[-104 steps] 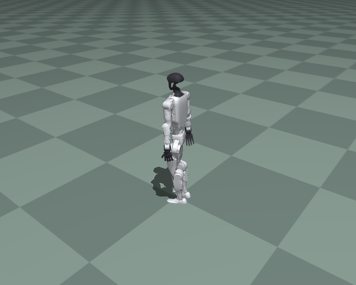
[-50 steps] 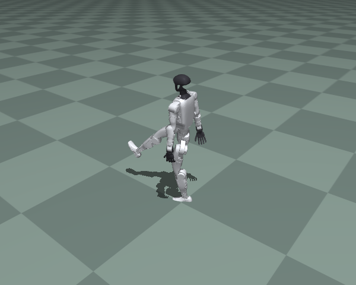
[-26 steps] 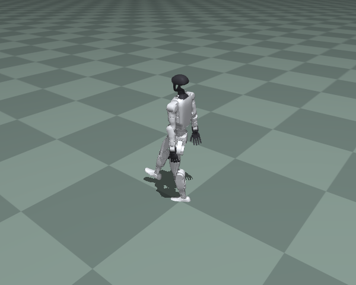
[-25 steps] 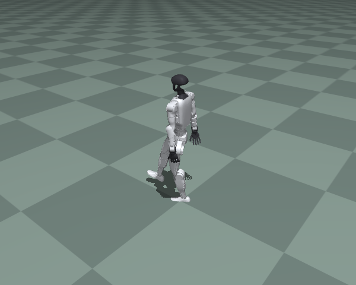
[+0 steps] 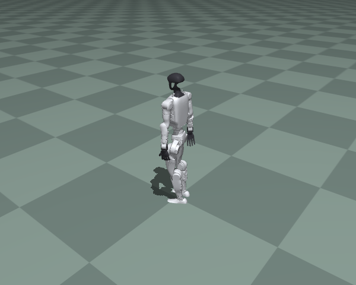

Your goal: In place motions

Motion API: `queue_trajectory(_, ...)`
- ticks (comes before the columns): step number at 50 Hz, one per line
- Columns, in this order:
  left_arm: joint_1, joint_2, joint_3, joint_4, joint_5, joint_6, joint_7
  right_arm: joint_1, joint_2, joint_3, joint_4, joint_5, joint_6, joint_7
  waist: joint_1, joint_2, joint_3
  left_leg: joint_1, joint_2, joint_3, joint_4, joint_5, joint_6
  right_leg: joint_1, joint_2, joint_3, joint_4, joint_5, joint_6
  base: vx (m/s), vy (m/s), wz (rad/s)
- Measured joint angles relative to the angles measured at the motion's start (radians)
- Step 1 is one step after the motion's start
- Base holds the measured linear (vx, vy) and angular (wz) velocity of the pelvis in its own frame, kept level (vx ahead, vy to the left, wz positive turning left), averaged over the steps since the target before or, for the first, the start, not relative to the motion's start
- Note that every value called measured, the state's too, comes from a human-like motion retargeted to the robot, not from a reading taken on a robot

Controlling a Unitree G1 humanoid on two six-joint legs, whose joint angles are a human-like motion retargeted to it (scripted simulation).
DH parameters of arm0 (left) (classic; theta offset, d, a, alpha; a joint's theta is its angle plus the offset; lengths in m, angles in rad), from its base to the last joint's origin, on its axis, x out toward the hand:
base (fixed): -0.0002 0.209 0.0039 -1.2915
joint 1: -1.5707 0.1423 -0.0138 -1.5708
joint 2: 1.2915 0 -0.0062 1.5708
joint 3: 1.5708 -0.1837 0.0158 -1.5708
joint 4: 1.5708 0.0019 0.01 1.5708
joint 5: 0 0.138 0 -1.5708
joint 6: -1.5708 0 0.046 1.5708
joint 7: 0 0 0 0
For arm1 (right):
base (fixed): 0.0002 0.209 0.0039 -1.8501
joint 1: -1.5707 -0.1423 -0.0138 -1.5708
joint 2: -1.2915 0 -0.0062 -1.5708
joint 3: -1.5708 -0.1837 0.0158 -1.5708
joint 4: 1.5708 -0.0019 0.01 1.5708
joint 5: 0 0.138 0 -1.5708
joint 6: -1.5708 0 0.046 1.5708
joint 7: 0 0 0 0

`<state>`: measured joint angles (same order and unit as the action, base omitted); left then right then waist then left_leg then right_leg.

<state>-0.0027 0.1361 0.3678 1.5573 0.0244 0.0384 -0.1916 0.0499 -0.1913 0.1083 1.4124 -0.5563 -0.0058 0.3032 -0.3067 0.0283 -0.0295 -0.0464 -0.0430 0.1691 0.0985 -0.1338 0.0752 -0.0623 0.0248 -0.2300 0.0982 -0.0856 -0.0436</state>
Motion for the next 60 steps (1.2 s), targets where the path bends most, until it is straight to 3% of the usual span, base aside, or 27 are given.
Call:
queue_trajectory(7, -0.012, 0.000, -0.024, -0.050, 0.006, -0.006, 0.008, 0.015, -0.005, -0.014, 0.043, 0.013, 0.011, -0.003, 0.022, -0.013, -0.001, -0.036, 0.019, 0.027, 0.109, -0.021, -0.011, 0.008, 0.008, 0.052, 0.010, -0.014, -0.023, 0.04, 0.04, -0.10)
queue_trajectory(12, -0.010, -0.001, -0.028, -0.038, 0.010, -0.007, 0.012, 0.021, -0.016, -0.023, 0.081, 0.012, 0.023, -0.011, 0.041, -0.056, -0.004, -0.130, 0.005, 0.077, 0.335, 0.018, 0.041, 0.024, -0.042, 0.060, 0.003, -0.009, -0.015, 0.04, 0.09, -0.01)
queue_trajectory(15, 0.007, -0.007, -0.017, -0.026, 0.018, -0.009, 0.013, 0.026, -0.024, -0.028, 0.095, 0.003, 0.032, -0.014, 0.054, -0.055, -0.015, -0.204, 0.011, 0.105, 0.406, -0.016, 0.063, 0.027, -0.047, 0.068, -0.002, -0.005, -0.022, 0.07, 0.08, -0.02)
queue_trajectory(19, 0.037, -0.008, 0.006, -0.010, 0.020, -0.009, 0.008, 0.031, -0.025, -0.030, 0.101, 0.018, 0.034, -0.025, 0.048, -0.031, 0.009, -0.324, -0.010, 0.053, 0.293, -0.014, 0.036, 0.050, 0.003, 0.085, -0.010, -0.005, -0.067, 0.03, 0.03, 0.15)
queue_trajectory(25, 0.070, 0.000, 0.039, 0.011, 0.024, -0.005, 0.006, 0.030, -0.027, -0.021, 0.098, 0.023, 0.032, -0.009, 0.140, -0.072, 0.072, -0.531, -0.053, -0.005, 0.076, 0.002, -0.013, 0.121, 0.014, 0.118, -0.010, -0.007, -0.099, 0.03, 0.00, -0.32)
queue_trajectory(32, 0.120, -0.015, 0.078, 0.032, 0.008, -0.005, -0.009, 0.004, -0.028, 0.011, 0.052, -0.007, 0.017, -0.007, 0.233, -0.157, 0.119, -0.810, 0.021, 0.020, -0.012, 0.021, -0.036, 0.162, -0.060, 0.167, 0.027, -0.011, -0.085, 0.02, 0.00, -0.63)
queue_trajectory(38, 0.148, -0.022, 0.080, 0.045, 0.023, -0.003, -0.014, -0.006, -0.017, 0.014, 0.022, 0.015, 0.003, 0.002, 0.267, -0.205, 0.133, -0.922, 0.065, 0.000, -0.022, 0.032, -0.039, 0.154, -0.087, 0.252, 0.083, -0.032, -0.108, 0.02, 0.00, -0.32)
queue_trajectory(47, 0.126, -0.005, 0.072, -0.011, 0.016, -0.001, -0.012, -0.006, -0.017, 0.020, 0.026, 0.008, 0.000, 0.000, 0.233, -0.181, 0.113, -0.817, 0.034, -0.038, 0.007, 0.042, -0.047, 0.132, -0.066, 0.214, 0.068, -0.032, -0.099, -0.04, -0.02, 0.22)
queue_trajectory(60, 0.074, 0.035, 0.063, -0.036, 0.009, -0.001, 0.007, 0.015, -0.026, -0.009, 0.077, 0.006, 0.017, -0.018, 0.101, -0.094, 0.036, -0.394, -0.012, -0.068, 0.250, 0.086, -0.027, 0.057, -0.033, 0.083, 0.006, -0.022, -0.065, -0.07, 0.00, 0.51)
